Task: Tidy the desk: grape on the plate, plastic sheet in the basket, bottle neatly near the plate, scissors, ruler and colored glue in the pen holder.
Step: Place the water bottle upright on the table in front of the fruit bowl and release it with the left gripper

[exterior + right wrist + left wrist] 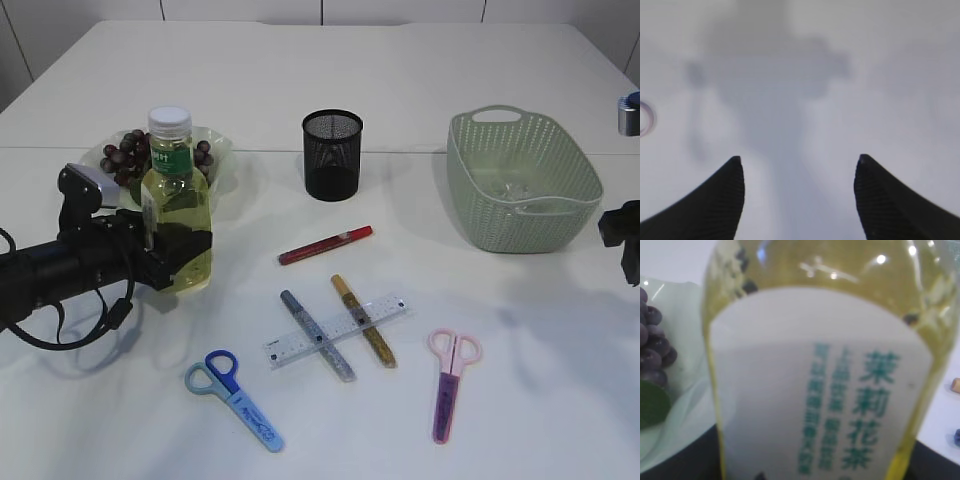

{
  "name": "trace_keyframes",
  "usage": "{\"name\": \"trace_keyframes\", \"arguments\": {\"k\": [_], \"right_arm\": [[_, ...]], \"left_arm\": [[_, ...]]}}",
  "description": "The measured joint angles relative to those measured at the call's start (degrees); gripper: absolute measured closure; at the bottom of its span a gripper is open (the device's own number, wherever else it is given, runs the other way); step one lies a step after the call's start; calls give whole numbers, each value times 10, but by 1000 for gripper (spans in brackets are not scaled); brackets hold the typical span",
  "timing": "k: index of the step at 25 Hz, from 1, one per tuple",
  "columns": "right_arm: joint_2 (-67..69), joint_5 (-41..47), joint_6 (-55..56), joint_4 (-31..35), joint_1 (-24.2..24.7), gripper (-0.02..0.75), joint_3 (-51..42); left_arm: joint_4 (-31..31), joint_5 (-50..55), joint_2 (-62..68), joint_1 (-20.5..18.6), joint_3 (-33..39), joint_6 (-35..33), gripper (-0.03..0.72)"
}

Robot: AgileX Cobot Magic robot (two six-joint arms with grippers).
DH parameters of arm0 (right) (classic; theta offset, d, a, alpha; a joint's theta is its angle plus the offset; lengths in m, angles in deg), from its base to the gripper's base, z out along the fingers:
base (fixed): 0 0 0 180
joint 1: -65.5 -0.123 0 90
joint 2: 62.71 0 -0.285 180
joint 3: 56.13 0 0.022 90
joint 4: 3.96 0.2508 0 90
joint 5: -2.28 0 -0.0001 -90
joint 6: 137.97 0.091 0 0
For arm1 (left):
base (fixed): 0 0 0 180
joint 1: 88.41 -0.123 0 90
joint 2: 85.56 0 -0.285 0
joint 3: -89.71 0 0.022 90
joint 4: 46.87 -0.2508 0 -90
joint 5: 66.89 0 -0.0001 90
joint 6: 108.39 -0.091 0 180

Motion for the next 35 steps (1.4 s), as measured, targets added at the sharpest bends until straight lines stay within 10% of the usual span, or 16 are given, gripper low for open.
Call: {"name": "trace_keyframes", "arguments": {"k": [13, 35], "right_arm": [[0, 8, -1, 0, 0, 207, 0], [0, 18, -1, 0, 0, 207, 0]], "left_arm": [[-4, -4, -6, 0, -1, -3, 95], [21, -2, -236, 0, -3, 28, 133]]}}
